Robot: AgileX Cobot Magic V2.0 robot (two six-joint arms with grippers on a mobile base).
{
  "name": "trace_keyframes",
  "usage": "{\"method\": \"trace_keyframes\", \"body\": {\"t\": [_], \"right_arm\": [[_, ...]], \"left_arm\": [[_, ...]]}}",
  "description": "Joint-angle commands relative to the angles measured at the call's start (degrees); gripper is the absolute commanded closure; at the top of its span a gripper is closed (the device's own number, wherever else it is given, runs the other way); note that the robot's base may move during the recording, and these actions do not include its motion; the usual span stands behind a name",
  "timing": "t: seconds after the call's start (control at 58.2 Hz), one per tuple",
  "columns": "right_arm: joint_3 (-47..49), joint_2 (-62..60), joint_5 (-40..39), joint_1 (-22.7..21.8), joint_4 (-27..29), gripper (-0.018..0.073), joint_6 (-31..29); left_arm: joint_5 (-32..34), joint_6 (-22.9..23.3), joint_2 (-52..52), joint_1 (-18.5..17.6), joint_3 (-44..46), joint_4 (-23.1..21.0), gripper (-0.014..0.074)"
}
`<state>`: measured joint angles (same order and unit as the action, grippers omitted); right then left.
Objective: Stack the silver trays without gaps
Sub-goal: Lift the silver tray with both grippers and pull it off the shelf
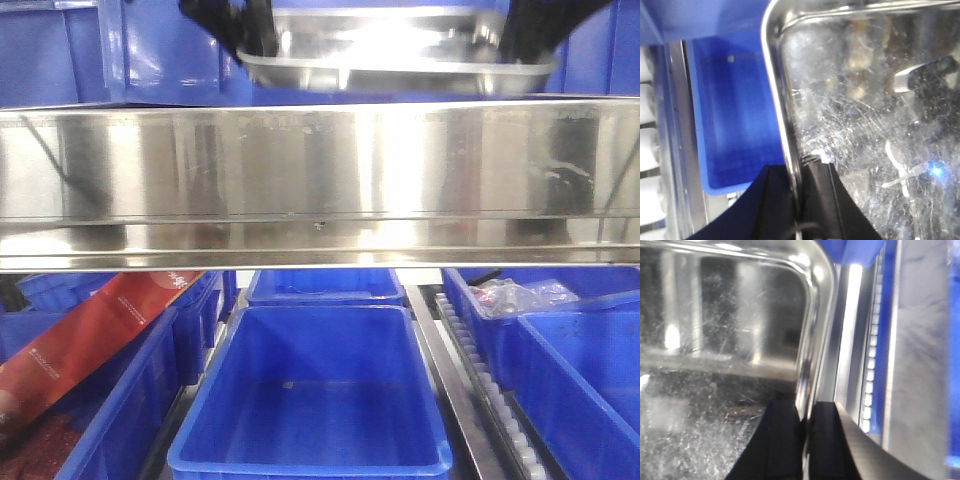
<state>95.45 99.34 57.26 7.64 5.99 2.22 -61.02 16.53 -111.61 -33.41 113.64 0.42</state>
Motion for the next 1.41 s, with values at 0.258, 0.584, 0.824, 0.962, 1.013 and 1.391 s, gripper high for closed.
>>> {"method": "trace_keyframes", "body": {"t": [0.258, 0.584, 0.824, 0.962, 1.013, 1.391], "right_arm": [[6.06, -5.86, -1.16, 0.39, -0.29, 0.064, -1.24], [10.19, -8.03, -6.9, 0.39, -0.29, 0.064, -1.24], [10.19, -8.07, -7.31, 0.39, -0.29, 0.064, -1.24], [10.19, -7.97, -7.44, 0.39, -0.29, 0.064, -1.24], [10.19, -7.97, -7.57, 0.39, -0.29, 0.064, -1.24], [10.19, -7.97, -7.57, 0.39, -0.29, 0.064, -1.24]], "left_arm": [[9.15, -0.82, 7.86, -0.66, 0.31, 1.18, 0.0617], [20.12, -0.82, 10.97, -0.66, 0.31, 1.49, 0.0617], [21.82, -0.82, 10.97, -0.66, 0.31, 1.49, 0.0617], [21.93, -0.82, 10.86, -0.66, 0.31, 1.58, 0.0617], [22.09, -0.82, 10.72, -0.66, 0.31, 1.58, 0.0617], [23.46, -0.82, 10.41, -0.66, 0.31, 1.58, 0.0617]]}}
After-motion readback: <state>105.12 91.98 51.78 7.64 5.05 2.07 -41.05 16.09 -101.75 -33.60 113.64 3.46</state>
